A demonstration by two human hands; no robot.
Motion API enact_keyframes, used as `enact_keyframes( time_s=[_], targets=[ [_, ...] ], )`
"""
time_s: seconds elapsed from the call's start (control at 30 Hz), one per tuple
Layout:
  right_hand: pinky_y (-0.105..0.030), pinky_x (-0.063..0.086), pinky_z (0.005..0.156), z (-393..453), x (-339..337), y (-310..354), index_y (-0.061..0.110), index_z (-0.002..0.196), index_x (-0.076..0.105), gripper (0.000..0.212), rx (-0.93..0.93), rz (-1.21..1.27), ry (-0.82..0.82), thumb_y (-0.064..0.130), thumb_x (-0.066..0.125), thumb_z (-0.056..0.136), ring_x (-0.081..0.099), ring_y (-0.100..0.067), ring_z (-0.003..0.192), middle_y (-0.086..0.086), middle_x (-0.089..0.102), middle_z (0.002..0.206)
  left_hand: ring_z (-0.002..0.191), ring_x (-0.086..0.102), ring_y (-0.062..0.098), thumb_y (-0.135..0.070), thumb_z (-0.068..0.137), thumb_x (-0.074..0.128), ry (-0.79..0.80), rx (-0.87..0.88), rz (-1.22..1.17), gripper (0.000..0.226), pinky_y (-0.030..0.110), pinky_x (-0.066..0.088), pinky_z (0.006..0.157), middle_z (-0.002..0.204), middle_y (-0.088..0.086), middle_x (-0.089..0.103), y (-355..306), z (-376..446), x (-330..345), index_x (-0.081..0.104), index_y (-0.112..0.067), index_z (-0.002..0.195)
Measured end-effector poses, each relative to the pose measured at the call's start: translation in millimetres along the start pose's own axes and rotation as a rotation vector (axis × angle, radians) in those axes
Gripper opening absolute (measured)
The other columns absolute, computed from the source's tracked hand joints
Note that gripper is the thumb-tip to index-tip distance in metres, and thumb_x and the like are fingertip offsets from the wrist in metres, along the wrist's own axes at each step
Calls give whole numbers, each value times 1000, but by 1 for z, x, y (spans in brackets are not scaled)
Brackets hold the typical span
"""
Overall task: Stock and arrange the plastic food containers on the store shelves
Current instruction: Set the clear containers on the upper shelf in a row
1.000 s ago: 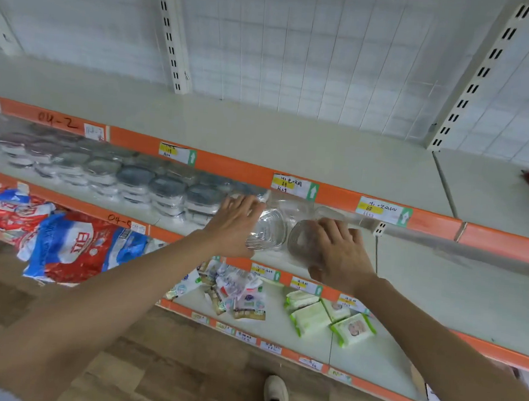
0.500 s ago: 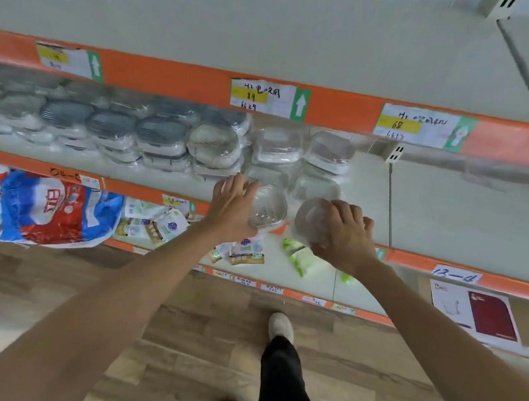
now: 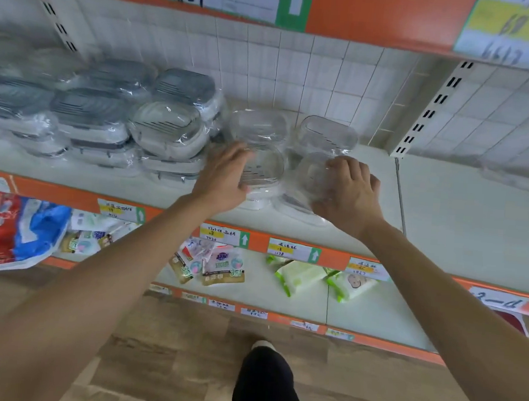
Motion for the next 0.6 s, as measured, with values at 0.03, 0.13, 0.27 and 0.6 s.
enact_keyframes(
  time_s=[0.03,0.13,0.27,0.6],
  targets=[
    [-39,19,105,4,2,0,16,129,42,69,-14,-10,6,33,72,69,27,-22,131,-1,40,138,144,16,22,-6,86,62,29,18,19,65,35,8,117,155,7,24,0,2,3,34,-10,144],
    [-40,13,109,12,10,4,16,128,45,60,-76,-78,38,34,70,76,18,-22,140,0,32,149,143,14,25,4,86,55,49,43,115,70,35,11,116,155,10,21,1,5,8,28,-14,148],
    [-39,20,101,11,17,11,17,128,49,48,-89,-152,-15,30,64,84,30,-27,128,-8,37,140,121,35,30,7,76,58,-145,22,231,72,38,25,102,129,12,42,0,-3,2,42,-17,142],
    [-35,20,103,0,21,31,15,140,33,55,-101,-325,83,30,52,90,29,-25,130,-6,33,142,145,14,23,-8,90,49,-34,54,179,67,32,3,119,157,11,15,-3,-27,8,17,-3,149]
  ],
)
Point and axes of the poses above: each hand's wrist, its own z-axis towards the middle knuckle, its own x-axis out of the palm, y = z × x, the point moved 6 cm from there along z, towards the middle knuckle
